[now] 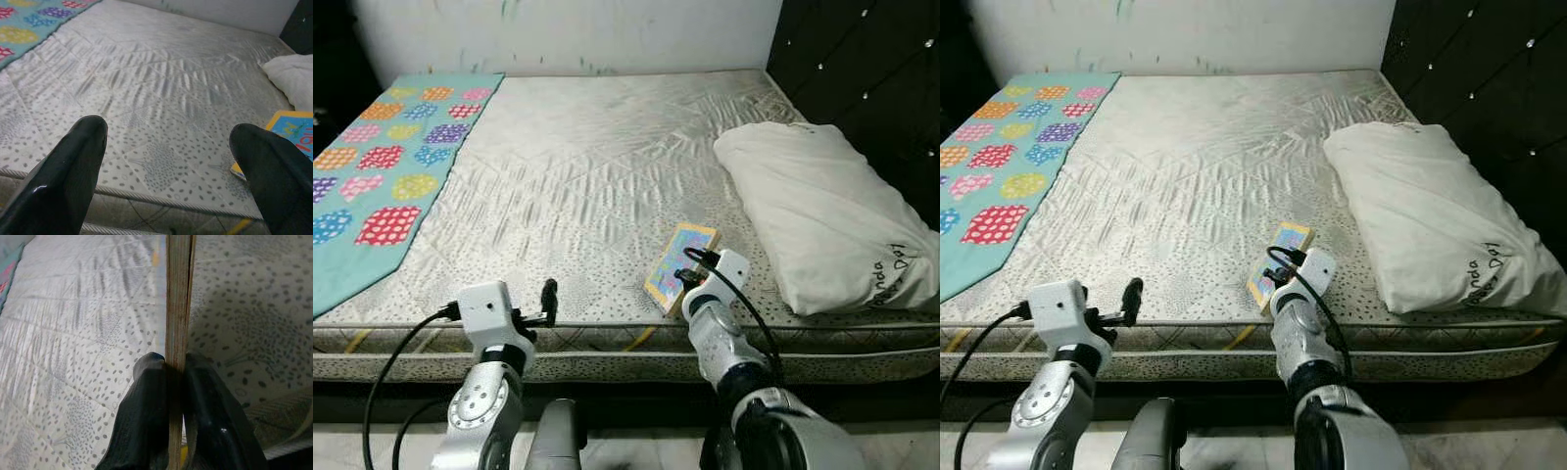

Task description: Clean up the room

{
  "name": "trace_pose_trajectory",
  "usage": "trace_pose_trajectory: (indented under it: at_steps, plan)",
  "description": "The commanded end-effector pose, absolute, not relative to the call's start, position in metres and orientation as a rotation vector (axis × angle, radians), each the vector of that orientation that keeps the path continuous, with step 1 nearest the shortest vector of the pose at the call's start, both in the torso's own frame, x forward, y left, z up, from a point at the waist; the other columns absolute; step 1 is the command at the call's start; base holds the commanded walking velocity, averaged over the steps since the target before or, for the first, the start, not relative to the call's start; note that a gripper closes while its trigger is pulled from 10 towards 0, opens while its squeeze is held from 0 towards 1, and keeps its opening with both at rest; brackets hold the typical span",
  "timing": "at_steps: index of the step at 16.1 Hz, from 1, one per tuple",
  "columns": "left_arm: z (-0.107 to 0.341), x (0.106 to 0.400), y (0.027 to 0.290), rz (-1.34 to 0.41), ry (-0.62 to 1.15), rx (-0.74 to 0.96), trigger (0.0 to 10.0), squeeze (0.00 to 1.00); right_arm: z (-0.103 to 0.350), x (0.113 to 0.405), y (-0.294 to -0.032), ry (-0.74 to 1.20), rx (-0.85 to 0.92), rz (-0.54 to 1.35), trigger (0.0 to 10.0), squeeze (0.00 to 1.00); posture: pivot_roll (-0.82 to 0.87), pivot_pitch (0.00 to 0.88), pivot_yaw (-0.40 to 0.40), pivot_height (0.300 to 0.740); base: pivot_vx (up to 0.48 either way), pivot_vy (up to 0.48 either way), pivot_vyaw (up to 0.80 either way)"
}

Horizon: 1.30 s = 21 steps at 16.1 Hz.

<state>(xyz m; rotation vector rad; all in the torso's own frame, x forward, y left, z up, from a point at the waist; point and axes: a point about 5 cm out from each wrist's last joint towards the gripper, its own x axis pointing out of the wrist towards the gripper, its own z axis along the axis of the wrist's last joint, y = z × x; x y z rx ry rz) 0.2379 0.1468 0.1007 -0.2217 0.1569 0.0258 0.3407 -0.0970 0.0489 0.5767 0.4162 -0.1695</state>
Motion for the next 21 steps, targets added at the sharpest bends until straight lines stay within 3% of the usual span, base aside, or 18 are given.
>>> trace_pose_trajectory:
  at_steps: [1, 3, 5, 13, 21]
  plan:
    - [0.107, 0.238, 0.148, 0.032, 0.142, -0.214, 10.0, 0.0, 0.053, 0.342, -0.085, 0.428, 0.629, -0.18, 10.0, 0.0, 0.24, 0.0, 0.021, 0.63, 0.0, 0.0, 0.0]
    - [0.109, 0.234, 0.15, 0.034, 0.147, -0.205, 10.0, 0.0, 0.042, 0.335, -0.081, 0.505, 0.776, -0.28, 10.0, 0.0, 0.27, 0.0, 0.034, 0.63, 0.0, 0.0, 0.0]
    - [0.109, 0.233, 0.152, 0.031, 0.152, -0.197, 10.0, 0.0, 0.037, 0.332, -0.081, 0.532, 0.788, -0.311, 10.0, 0.0, 0.27, 0.0, 0.045, 0.63, 0.0, 0.0, 0.0]
    - [0.108, 0.248, 0.138, -0.019, 0.113, -0.247, 10.0, 0.0, 0.085, 0.358, -0.093, 0.162, 0.268, 0.056, 10.0, 0.0, 0.12, 0.0, 0.028, 0.63, 0.0, 0.0, 0.0]
    - [0.102, 0.249, 0.149, 0.017, 0.099, -0.257, 10.0, 0.0, 0.113, 0.336, -0.118, -0.084, 0.054, 0.129, 10.0, 0.0, 0.06, 0.0, 0.018, 0.63, 0.0, 0.0, 0.0]
